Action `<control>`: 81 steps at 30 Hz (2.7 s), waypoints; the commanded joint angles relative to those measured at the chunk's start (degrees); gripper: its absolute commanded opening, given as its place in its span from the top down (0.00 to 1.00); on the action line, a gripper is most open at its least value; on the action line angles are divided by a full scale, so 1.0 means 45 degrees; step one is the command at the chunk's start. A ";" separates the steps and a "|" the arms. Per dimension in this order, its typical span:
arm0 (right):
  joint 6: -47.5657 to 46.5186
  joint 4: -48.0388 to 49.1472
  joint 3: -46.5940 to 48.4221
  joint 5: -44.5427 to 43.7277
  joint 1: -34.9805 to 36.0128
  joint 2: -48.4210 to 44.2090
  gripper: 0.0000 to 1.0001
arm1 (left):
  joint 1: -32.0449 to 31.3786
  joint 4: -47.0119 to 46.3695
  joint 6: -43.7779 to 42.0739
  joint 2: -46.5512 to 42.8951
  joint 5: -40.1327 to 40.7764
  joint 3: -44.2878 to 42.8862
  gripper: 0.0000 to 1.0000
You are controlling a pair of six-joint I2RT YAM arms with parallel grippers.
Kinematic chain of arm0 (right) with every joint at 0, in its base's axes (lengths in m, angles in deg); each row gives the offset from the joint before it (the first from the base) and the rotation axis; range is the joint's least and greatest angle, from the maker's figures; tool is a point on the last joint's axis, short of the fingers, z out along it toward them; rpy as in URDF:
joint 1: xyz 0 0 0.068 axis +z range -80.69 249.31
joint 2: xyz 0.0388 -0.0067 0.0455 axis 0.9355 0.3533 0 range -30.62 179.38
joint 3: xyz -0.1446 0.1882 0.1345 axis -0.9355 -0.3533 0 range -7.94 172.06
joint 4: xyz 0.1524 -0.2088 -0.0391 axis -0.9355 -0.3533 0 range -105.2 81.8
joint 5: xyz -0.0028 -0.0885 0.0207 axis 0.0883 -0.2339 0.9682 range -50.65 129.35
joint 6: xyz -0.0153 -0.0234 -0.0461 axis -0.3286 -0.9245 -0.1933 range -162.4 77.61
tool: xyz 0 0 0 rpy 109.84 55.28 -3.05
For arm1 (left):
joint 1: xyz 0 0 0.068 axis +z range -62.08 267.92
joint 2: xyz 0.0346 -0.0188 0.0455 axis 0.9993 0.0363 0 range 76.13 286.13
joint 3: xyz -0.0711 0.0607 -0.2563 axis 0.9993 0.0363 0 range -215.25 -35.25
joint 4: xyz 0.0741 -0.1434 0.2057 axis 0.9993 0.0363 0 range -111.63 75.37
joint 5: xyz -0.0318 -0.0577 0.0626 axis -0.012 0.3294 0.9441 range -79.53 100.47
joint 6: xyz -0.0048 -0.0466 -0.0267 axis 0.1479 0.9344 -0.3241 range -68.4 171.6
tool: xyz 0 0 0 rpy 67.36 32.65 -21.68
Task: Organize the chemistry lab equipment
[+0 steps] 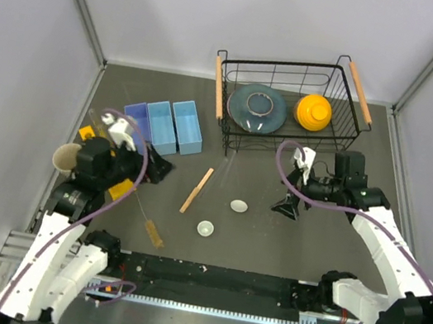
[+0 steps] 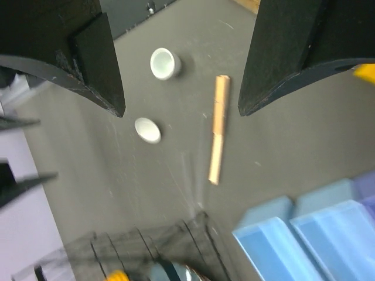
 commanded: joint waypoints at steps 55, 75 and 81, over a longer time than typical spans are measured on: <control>-0.0662 0.0363 -0.0108 0.0113 -0.1294 0.1153 0.01 | -0.8470 -0.1336 -0.0340 1.3179 0.7890 -0.3843 0.50; -0.0721 0.0363 -0.0128 0.0074 -0.1294 0.1153 0.01 | -0.8470 -0.0769 -0.0222 1.4311 0.8106 -0.4058 0.54; -0.0721 0.0363 -0.0127 0.0074 -0.1314 0.1153 0.01 | -0.8470 -0.0964 0.0011 1.4311 0.7774 -0.3824 0.60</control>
